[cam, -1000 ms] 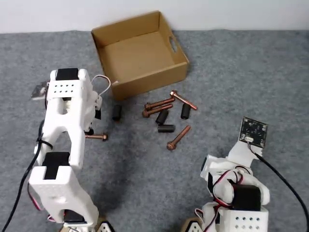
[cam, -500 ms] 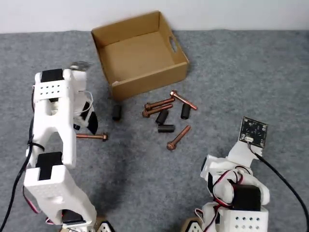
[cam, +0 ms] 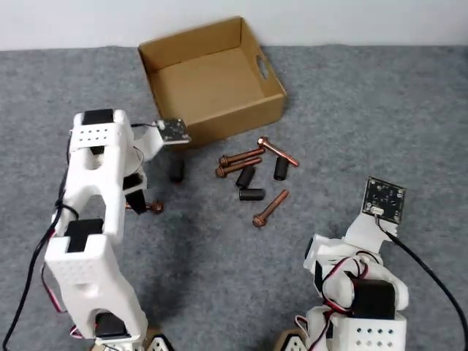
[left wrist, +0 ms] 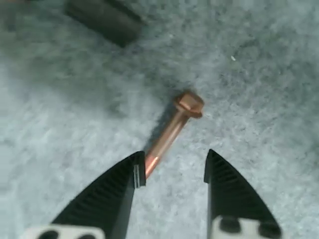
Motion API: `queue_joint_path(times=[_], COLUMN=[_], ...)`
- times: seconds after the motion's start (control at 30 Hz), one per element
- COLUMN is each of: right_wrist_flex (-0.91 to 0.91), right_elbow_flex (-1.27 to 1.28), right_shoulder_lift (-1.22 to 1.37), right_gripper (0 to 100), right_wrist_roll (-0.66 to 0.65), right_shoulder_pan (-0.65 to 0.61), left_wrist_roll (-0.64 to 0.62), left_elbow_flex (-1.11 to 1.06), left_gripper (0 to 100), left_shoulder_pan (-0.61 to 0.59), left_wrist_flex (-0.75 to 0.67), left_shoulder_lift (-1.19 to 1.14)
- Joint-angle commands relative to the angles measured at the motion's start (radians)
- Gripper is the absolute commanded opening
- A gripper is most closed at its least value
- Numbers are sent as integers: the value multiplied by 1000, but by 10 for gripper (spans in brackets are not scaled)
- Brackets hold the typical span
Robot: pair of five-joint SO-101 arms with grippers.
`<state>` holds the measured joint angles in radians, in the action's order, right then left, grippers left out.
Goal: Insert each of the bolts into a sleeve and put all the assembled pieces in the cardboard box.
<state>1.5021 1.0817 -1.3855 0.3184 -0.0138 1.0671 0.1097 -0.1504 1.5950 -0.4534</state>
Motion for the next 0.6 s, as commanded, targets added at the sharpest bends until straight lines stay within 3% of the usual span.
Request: queue_joint_path(times=[0.0, 0.37, 0.57], right_wrist_flex=[-22, -22, -22], right_elbow_flex=[-8, -8, -8], right_shoulder_lift=[-5, -5, -5], right_gripper=[8, 8, 8], right_wrist_roll=[9, 9, 9], right_shoulder_pan=[13, 13, 12], left_wrist_roll=[17, 12, 12], left_elbow_flex=[13, 13, 18], left_gripper=[196, 190, 58], left_shoulder_pan=[17, 20, 51], left_wrist_flex=[-21, -153, -135], left_shoulder_lift=[-21, -127, -172])
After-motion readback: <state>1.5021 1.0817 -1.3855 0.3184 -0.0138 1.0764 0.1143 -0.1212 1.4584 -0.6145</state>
